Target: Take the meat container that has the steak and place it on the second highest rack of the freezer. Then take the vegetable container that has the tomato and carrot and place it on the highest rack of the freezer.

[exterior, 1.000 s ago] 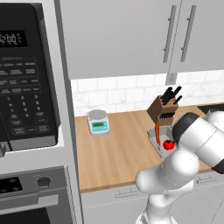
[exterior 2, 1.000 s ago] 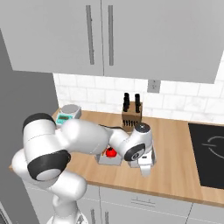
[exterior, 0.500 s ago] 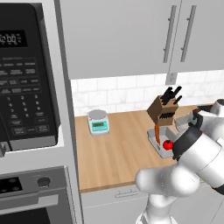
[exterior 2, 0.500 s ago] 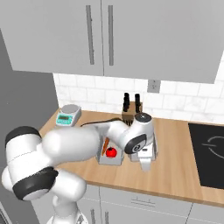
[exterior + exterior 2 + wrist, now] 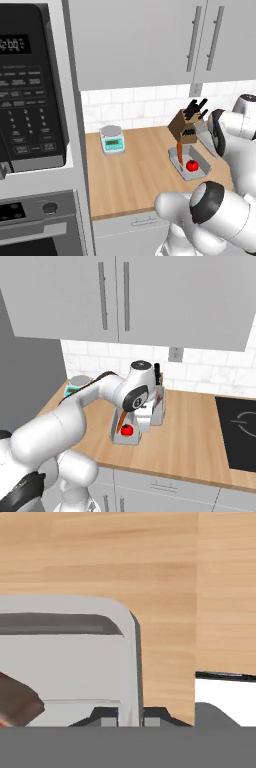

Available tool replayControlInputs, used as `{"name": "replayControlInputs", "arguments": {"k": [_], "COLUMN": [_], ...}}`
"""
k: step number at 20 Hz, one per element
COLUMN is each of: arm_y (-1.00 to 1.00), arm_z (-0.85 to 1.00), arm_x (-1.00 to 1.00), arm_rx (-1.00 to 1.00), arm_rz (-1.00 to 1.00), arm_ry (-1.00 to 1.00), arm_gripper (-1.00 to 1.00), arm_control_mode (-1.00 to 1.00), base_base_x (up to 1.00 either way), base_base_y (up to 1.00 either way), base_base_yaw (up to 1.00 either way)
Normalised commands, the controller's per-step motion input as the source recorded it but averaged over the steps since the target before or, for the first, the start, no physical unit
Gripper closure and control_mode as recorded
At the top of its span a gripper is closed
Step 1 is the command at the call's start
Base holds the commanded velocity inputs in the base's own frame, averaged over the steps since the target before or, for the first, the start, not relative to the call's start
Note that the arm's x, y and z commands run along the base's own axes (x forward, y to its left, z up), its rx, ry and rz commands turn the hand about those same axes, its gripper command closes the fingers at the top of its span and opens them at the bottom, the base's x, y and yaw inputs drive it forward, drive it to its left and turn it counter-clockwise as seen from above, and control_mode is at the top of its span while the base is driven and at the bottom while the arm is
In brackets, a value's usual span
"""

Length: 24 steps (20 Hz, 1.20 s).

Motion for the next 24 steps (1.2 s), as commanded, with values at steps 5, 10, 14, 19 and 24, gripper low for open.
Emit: {"name": "replayControlInputs", "arguments": {"k": [5,10,14,19,24], "arm_y": [1.00,0.97,0.89,0.51,0.07], "arm_z": [0.54,0.51,0.23,0.14,0.21], "arm_x": [-0.13,-0.11,-0.19,-0.02,0.00], "arm_rx": [0.00,0.00,0.00,0.00,0.09], "arm_rz": [-0.07,-0.04,-0.03,0.00,-0.03], "arm_ry": [0.00,0.01,0.00,0.00,0.00], "arm_gripper": [1.00,1.00,1.00,1.00,1.00], "arm_control_mode": [-1.00,-1.00,-1.00,-1.00,-1.00], "base_base_x": [0.00,0.00,0.00,0.00,0.00], "base_base_y": [0.00,0.00,0.00,0.00,0.00], "base_base_yaw": [0.00,0.00,0.00,0.00,0.00]}}
